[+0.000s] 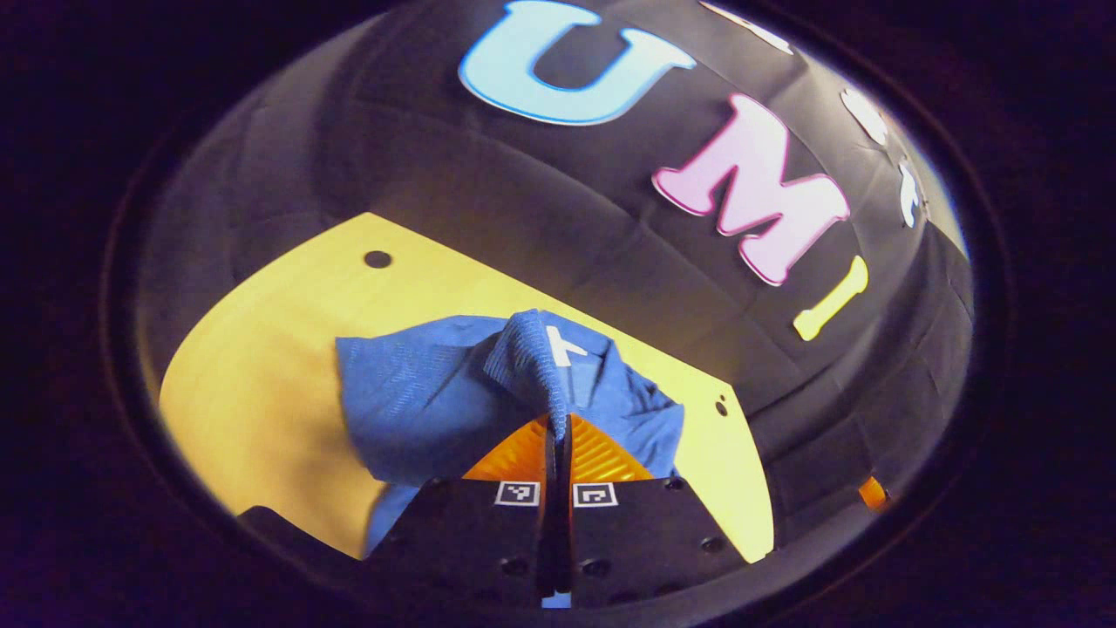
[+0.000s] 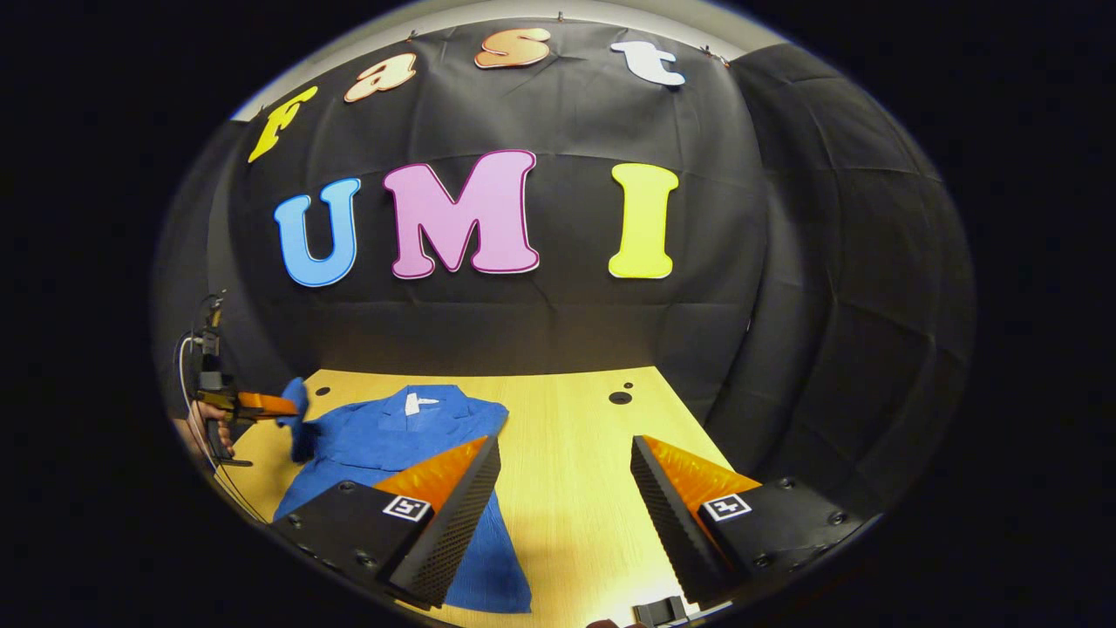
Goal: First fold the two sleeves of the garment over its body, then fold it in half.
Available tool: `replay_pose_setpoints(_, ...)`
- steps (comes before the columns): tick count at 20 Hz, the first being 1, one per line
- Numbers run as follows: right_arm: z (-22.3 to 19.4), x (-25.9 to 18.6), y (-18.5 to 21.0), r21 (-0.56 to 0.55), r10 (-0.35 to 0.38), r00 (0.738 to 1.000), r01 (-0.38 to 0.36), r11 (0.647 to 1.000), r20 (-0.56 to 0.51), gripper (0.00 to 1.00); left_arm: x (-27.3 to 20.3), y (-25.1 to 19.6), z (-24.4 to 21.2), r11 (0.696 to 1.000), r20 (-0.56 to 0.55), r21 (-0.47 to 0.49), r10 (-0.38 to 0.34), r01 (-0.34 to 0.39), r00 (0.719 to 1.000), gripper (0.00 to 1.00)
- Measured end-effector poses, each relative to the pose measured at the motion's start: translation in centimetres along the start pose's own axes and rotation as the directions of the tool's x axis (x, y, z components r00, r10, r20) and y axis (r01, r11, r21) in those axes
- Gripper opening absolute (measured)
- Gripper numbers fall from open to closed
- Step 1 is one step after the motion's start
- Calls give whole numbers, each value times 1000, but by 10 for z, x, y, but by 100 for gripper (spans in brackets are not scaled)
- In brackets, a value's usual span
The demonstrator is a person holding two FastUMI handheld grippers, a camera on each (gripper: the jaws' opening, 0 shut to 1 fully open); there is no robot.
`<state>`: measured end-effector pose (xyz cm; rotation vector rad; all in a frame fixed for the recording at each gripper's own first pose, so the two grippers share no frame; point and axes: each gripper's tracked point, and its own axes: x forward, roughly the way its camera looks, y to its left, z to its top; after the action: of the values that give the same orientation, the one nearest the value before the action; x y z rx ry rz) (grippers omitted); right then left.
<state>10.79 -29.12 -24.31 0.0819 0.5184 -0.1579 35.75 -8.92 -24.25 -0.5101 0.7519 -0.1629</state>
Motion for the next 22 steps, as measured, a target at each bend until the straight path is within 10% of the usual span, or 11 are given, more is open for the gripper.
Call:
replay_pose_setpoints(5,-11,8,-1,13,25,999,-24,1000,-23,96,82,-104,-16,989,-103,74,-123,131,987,7)
replay_pose_setpoints(8,-9,10,-1,18,27,999,-27,999,-21,96,85,-128,-18,980,-94,30,-194,197,977,87)
replay_pose_setpoints(15,-42,4,28,76,37,994,-29,997,-103,97,2,-45,-34,991,-41,126,-34,39,999,85)
replay_pose_setpoints(22,-170,-22,69,90,43,922,-9,996,-386,98,-141,80,-129,915,-103,355,242,-191,965,85)
